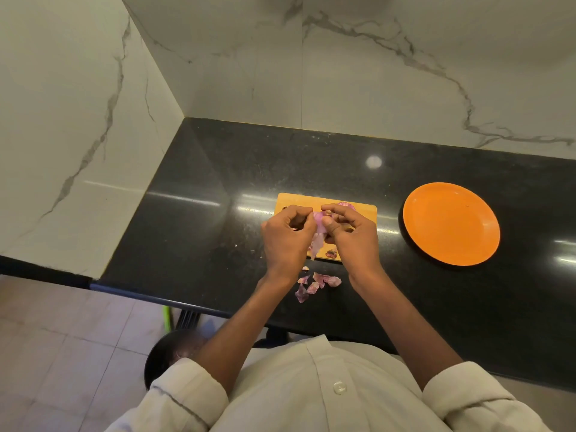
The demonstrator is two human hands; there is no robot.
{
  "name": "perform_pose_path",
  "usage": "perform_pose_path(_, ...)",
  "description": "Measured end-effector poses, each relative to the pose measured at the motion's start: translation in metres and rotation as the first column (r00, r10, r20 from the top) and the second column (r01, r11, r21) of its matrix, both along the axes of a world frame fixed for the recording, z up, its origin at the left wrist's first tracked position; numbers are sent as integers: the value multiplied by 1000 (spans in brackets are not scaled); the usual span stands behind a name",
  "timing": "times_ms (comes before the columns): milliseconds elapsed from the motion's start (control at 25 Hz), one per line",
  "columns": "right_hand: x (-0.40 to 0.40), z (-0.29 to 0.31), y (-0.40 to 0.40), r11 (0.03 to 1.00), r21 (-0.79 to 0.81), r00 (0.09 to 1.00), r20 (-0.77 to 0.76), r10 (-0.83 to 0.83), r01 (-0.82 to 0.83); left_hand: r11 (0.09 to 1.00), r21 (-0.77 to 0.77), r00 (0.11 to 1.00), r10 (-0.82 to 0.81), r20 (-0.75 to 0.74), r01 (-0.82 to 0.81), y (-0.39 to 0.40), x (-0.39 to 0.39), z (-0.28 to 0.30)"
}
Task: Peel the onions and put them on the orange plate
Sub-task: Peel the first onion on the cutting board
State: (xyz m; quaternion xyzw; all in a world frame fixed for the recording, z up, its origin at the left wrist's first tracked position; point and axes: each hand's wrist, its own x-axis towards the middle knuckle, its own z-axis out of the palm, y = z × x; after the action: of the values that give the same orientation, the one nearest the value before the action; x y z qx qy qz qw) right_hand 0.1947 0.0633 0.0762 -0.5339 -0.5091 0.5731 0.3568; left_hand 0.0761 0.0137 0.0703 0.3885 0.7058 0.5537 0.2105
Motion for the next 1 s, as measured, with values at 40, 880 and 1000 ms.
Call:
perform_pose_path(40,0,0,0,999,-33,999,-39,-5,3,1000,-3,995,27,92,-27,0,-1,0)
perform_pose_path(880,12,3,4,988,-141,963,-268,26,-66,990,-131,582,74,810,56,0,-10,-4)
perform_pose_path(1000,13,-2,7,884,-461,834,-517,-194,-80,992,-116,389,87,917,51,-1,-9,0)
